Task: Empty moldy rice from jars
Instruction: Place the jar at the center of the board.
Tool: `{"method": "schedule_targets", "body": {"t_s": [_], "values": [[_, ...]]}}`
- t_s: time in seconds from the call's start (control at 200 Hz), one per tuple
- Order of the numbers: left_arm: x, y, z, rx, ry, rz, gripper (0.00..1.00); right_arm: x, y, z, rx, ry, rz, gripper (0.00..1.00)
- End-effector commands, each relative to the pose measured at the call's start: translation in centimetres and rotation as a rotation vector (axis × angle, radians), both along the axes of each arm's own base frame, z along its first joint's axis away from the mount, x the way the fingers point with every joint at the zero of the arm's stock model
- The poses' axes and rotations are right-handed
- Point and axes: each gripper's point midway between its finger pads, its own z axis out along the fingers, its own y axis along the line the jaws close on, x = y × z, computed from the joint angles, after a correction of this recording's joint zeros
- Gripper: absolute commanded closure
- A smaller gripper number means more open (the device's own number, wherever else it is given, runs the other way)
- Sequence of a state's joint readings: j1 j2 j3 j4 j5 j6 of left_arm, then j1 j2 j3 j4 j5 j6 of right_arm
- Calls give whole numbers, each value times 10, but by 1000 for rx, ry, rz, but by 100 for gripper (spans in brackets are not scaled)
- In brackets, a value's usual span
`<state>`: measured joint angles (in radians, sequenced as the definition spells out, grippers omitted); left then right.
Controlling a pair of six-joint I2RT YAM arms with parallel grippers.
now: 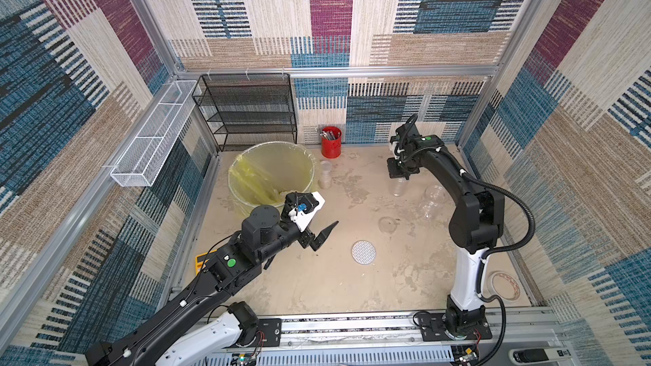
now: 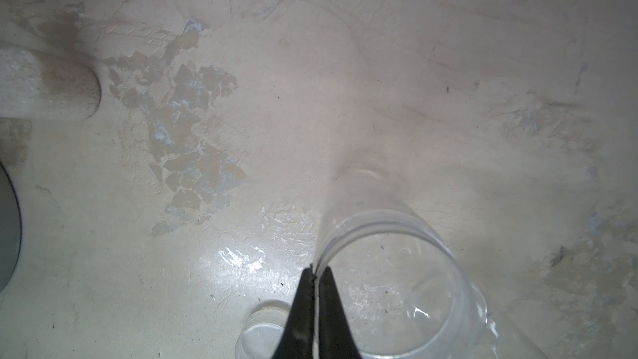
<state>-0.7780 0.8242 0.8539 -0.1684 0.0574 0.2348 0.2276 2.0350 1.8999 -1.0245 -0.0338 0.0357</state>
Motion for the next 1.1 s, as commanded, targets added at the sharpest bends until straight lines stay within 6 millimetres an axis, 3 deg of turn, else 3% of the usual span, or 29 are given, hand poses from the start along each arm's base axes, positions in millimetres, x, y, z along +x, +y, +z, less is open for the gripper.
{"method": "schedule_targets", "body": {"t_s": [0.0,0.265,0.601,1.016,1.097], "values": [[-1,-2,5,-24,-7,-12,1,4,5,0,25,-15,7,100],[0,-4,5,-23,-7,-16,1,0,7,-9,34,2,21,100],[2,-7,1,-8,2,-22,1,0,8,-10,38,1,28,91],[2,-8,1,-10,-1,-24,1,-2,11,-2,54,-4,41,73],[2,-8,1,-13,-2,-23,1,-4,11,1,59,-9,43,62]]}}
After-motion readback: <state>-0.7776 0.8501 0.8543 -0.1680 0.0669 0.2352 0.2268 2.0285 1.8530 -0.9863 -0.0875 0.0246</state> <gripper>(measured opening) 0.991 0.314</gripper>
